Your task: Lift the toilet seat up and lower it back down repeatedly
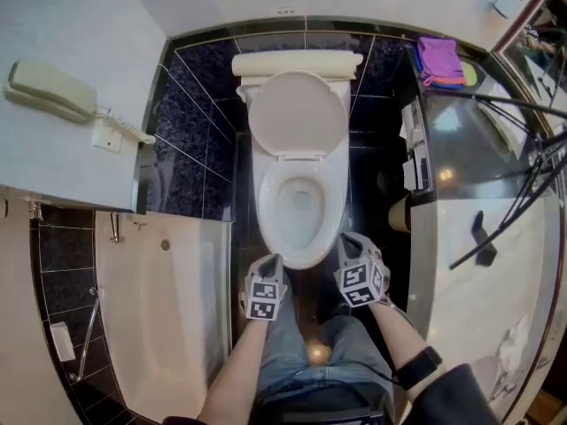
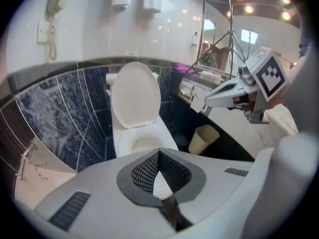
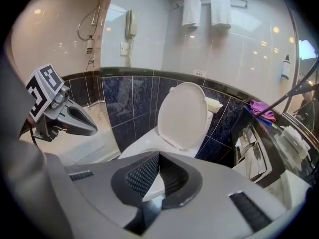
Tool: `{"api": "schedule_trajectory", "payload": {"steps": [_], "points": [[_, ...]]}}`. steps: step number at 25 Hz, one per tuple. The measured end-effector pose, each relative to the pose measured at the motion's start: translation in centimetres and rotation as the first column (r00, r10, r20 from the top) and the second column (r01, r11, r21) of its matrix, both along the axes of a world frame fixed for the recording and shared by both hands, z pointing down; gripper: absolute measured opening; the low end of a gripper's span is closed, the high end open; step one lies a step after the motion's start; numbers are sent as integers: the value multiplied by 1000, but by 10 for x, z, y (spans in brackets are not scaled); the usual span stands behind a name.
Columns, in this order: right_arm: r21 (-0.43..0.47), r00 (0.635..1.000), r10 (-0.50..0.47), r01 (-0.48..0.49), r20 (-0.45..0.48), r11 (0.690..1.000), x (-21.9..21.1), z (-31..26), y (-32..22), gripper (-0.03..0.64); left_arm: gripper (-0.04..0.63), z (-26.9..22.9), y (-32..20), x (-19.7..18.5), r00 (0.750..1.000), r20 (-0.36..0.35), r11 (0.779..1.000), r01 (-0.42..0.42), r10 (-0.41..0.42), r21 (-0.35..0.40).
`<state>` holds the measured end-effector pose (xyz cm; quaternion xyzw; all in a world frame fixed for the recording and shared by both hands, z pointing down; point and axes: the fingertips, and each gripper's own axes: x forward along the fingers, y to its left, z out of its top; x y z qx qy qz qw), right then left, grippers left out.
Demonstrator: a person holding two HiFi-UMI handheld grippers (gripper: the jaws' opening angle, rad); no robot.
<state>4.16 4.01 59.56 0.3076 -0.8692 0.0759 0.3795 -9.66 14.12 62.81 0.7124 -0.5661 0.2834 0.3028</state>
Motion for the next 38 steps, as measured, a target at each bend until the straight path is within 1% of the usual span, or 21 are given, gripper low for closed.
{"api": "schedule_trajectory", "payload": {"steps": [3, 6, 8, 10, 13, 15, 17, 19, 24, 28, 32, 38], "points": [[0, 998, 26, -26, 64, 1000, -2, -60, -3, 18, 0, -79, -10, -10, 1000, 0, 996, 21, -21, 91], [9, 993, 40, -41, 114, 999, -2, -114, -6, 18, 0, -142, -17, -22, 999, 3, 985, 36, -37, 167], [7, 988, 49, -51, 146, 999, -1, -143, -9, 18, 0, -173, -23, -33, 999, 33, 975, 31, -39, 221], [16, 984, 53, -56, 169, 998, 2, -166, -11, 18, 0, -201, -28, -39, 998, 49, 965, 26, -40, 260], [28, 978, 60, -67, 201, 997, 9, -192, -11, 18, 0, -236, -31, -40, 998, 44, 952, 21, -36, 306], [25, 971, 71, -79, 230, 997, 16, -202, -12, 18, 0, -256, -32, -36, 999, 34, 946, 7, -19, 325], [26, 964, 88, -98, 252, 995, 25, -207, -14, 18, 0, -266, -32, -37, 999, 38, 941, -1, -12, 338], [35, 959, 105, -119, 262, 992, 33, -213, -14, 18, 0, -268, -31, -43, 999, 37, 935, 12, -27, 353], [41, 953, 122, -138, 277, 990, 46, -231, -1, 18, 0, -282, -23, -45, 999, 2, 922, 49, -53, 383], [37, 954, 131, -146, 269, 989, 60, -224, 6, 18, 0, -291, -20, -46, 997, -28, 910, 80, -75, 406], [28, 954, 144, -156, 265, 987, 69, -216, 9, 18, 0, -291, -15, -42, 998, -9, 913, 67, -70, 403], [18, 957, 136, -145, 258, 989, 65, -209, 15, 18, 0, -287, -4, -45, 996, -14, 911, 84, -86, 403]]}}
